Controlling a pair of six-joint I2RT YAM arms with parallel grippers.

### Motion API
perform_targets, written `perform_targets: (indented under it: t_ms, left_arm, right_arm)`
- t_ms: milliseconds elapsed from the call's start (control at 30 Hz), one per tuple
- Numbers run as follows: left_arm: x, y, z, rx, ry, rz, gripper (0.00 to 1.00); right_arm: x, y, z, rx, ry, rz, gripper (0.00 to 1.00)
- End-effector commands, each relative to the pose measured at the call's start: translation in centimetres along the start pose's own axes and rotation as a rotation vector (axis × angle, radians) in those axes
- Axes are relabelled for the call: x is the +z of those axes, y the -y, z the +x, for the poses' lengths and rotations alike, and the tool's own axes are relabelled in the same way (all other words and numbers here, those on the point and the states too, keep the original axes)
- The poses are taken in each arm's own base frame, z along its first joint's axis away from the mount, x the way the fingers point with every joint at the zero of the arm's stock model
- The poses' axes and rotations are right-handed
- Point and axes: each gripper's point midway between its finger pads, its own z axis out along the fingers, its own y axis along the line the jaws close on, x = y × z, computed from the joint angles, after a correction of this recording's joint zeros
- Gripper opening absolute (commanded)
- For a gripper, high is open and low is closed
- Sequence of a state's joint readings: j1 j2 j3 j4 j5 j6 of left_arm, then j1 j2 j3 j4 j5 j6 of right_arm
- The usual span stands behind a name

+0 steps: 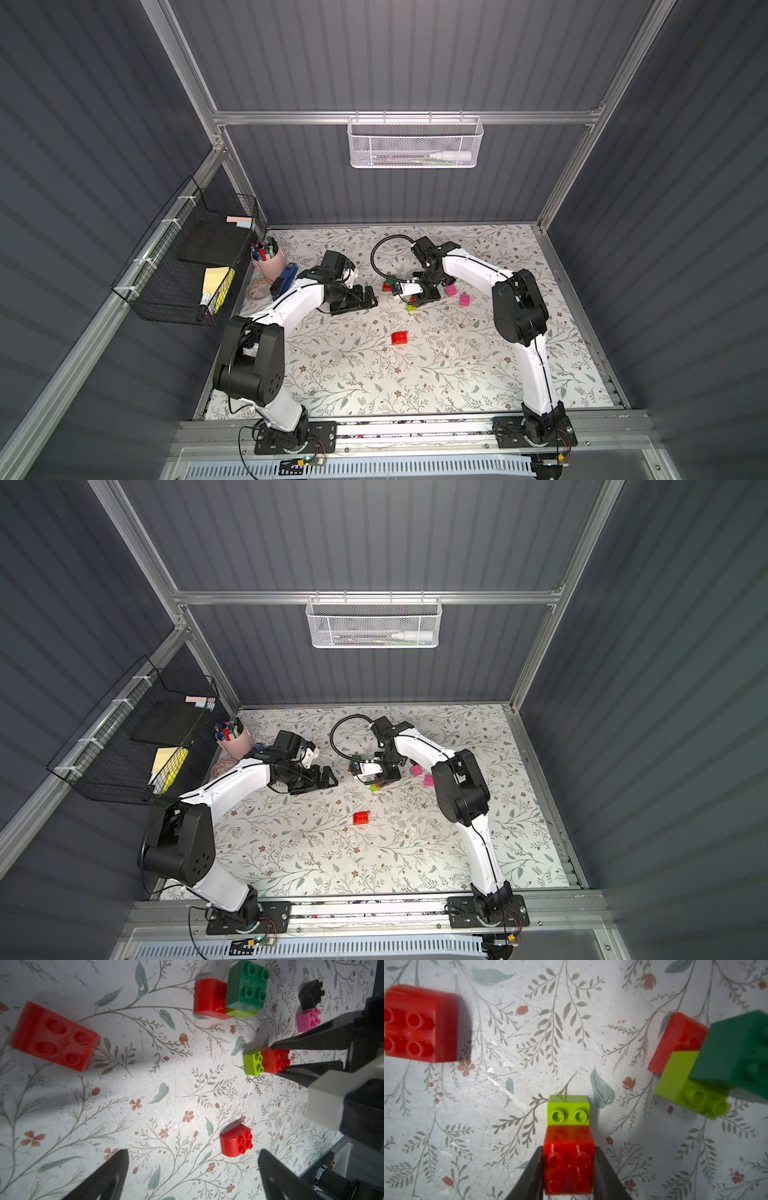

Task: Assemble the letter s with lego
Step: Assemble the lego brick with the lego brick.

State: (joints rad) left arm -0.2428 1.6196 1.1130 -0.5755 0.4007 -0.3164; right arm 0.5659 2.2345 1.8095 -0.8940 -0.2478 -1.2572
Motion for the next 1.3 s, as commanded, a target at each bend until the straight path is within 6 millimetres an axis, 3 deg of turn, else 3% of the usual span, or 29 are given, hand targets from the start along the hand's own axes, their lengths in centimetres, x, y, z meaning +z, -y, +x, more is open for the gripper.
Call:
perform_targets:
  t_ms: [0, 233, 500, 700, 967, 1100, 1167, 1267]
  left_arm:
    - [-0.6, 0.4, -0.7, 0.026, 0.018, 0.013, 1.0]
    - [-0.8, 0.6, -0.4, 0.038, 0.011, 0.019, 1.0]
    - [-1.5, 1.3, 0.2, 0.056, 0.006, 0.058, 0.99]
    - [-1.6, 1.6, 0.5, 0.064, 0.006, 0.073, 0.99]
    - [-2.0, 1.7, 0.2, 0.09, 0.03, 0.07, 1.0]
    - [-2.2, 2.2, 0.1, 0.135, 0.053, 0.094, 0.99]
    - [-2.4, 2.6, 0.0, 0.176, 0.064, 0.108, 1.0]
    - [-2.5, 3.7, 0.1, 0.259, 0.08, 0.14, 0.99]
  right_arm:
    - [6.2, -3.5, 2.9, 0.003, -0.14, -0.153, 0.23]
    - [6.1, -4.0, 1.2, -0.008, -0.145, -0.161, 0.23]
    - [2.5, -3.2, -2.1, -0.036, -0.073, -0.102, 0.41]
    - [0.8, -2.0, -3.4, -0.031, -0.046, -0.034, 0.53]
    - [-3.1, -0.1, -4.2, 0.013, 0.015, 0.104, 0.66]
    - [-6.3, 0.3, -4.1, 0.095, 0.112, 0.172, 0.72]
    - [-8.1, 0.3, -4.1, 0.147, 0.182, 0.204, 0.82]
    - [-10.1, -0.3, -3.8, 0.229, 0.28, 0.247, 0.83]
